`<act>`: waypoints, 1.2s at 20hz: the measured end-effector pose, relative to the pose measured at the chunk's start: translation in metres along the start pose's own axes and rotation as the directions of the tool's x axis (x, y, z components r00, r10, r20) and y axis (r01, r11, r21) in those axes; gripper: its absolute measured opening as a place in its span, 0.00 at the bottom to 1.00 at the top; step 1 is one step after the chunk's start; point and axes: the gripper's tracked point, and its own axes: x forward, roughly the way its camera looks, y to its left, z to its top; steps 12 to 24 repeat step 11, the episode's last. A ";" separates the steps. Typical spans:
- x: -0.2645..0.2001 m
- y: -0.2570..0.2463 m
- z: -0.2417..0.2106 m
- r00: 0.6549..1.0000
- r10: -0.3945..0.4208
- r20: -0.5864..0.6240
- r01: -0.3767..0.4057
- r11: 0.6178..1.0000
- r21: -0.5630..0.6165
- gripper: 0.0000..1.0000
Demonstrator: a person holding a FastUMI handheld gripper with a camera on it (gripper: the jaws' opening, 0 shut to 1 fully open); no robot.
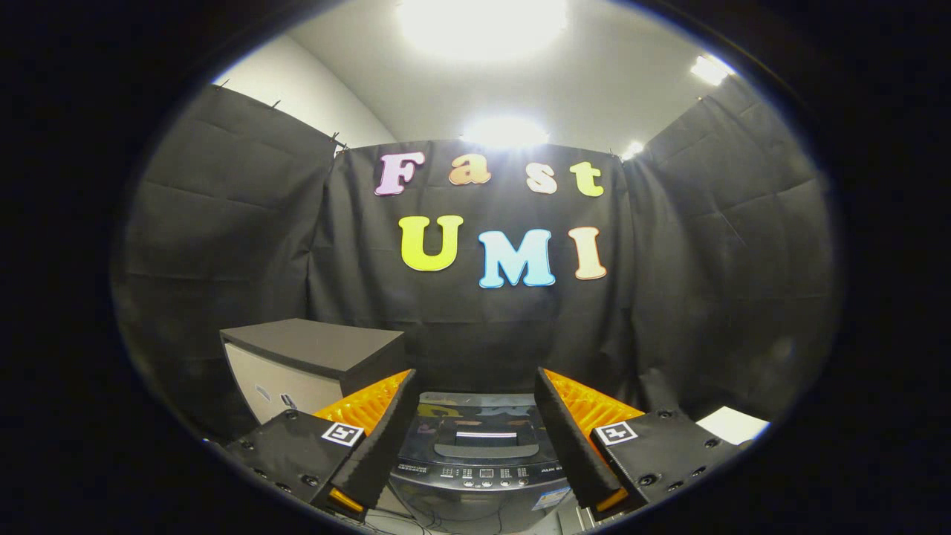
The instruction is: Put the clothes into the washing machine and then close the washing machine lid.
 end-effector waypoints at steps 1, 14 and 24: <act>-0.004 -0.001 0.002 1.000 0.001 0.006 -0.001 1.000 -0.005 0.97; -0.009 -0.004 0.002 1.000 0.004 0.000 -0.004 1.000 -0.021 0.98; -0.009 -0.004 0.002 1.000 0.004 0.000 -0.004 1.000 -0.021 0.98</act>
